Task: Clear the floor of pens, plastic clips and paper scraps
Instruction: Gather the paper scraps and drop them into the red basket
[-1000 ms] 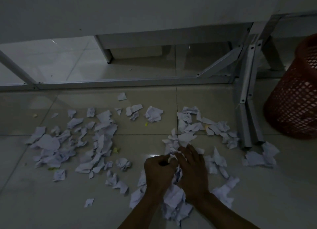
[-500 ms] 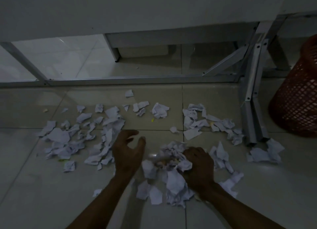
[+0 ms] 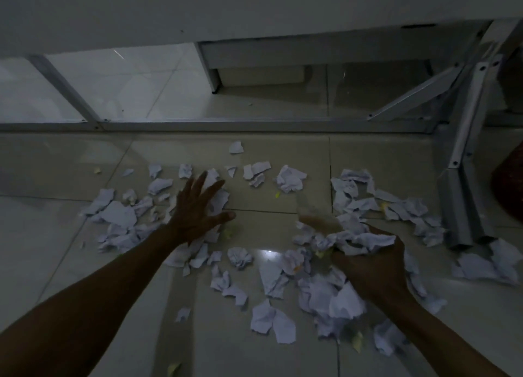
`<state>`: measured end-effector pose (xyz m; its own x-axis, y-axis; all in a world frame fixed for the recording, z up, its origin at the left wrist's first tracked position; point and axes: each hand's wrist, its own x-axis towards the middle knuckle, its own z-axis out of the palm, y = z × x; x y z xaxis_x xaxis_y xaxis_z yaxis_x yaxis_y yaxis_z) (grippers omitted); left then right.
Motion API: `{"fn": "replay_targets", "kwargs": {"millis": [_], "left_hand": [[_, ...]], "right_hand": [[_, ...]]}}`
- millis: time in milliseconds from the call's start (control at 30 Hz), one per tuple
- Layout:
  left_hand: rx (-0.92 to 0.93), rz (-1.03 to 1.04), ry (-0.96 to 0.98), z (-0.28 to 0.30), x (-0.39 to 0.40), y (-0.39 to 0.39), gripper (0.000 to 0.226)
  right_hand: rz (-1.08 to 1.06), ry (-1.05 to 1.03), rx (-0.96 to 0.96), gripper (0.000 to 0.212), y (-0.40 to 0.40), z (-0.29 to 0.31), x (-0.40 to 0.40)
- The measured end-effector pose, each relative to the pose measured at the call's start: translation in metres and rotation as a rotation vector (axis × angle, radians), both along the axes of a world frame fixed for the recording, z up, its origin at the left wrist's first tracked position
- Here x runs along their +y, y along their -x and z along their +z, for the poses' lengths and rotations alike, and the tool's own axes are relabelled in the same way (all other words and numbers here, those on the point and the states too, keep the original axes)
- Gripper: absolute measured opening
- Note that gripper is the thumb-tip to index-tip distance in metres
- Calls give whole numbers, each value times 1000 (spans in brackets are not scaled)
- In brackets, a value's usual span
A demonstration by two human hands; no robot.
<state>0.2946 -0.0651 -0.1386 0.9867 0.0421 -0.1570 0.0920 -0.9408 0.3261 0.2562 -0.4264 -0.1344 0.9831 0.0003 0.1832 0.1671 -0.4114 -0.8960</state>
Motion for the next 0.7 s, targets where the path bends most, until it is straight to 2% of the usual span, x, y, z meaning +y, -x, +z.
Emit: {"fn": "replay_targets", "kwargs": {"millis": [67, 167, 233, 300, 400, 467, 567, 633, 700], "left_hand": [[-20, -44, 71, -3, -5, -10, 108], [-133, -104, 199, -11, -26, 4, 92], [-161, -108, 295, -14, -41, 23, 89], [-99, -90, 337, -14, -52, 42, 94], [57, -185, 269, -11, -67, 74, 94], [121, -242, 239, -8, -86, 94, 109], [79, -309, 144, -5, -126, 112, 136], [32, -320, 72, -7, -152, 116, 146], [5, -309, 45, -9, -173, 117, 151]], "right_hand": [[-19, -3, -1, 38, 1, 0, -1], [-39, -133, 71, 27, -2, 5, 0], [-46, -202, 135, 17, -4, 4, -2], [-56, -201, 169, 16, -5, 4, -4], [-113, -167, 178, 13, -6, 0, -8], [-108, -210, 209, 14, -2, -1, -12], [-110, -192, 294, 24, 9, -9, -14], [-136, -226, 304, 26, 16, -10, -12], [-189, -200, 408, 23, 22, -10, -8]]}}
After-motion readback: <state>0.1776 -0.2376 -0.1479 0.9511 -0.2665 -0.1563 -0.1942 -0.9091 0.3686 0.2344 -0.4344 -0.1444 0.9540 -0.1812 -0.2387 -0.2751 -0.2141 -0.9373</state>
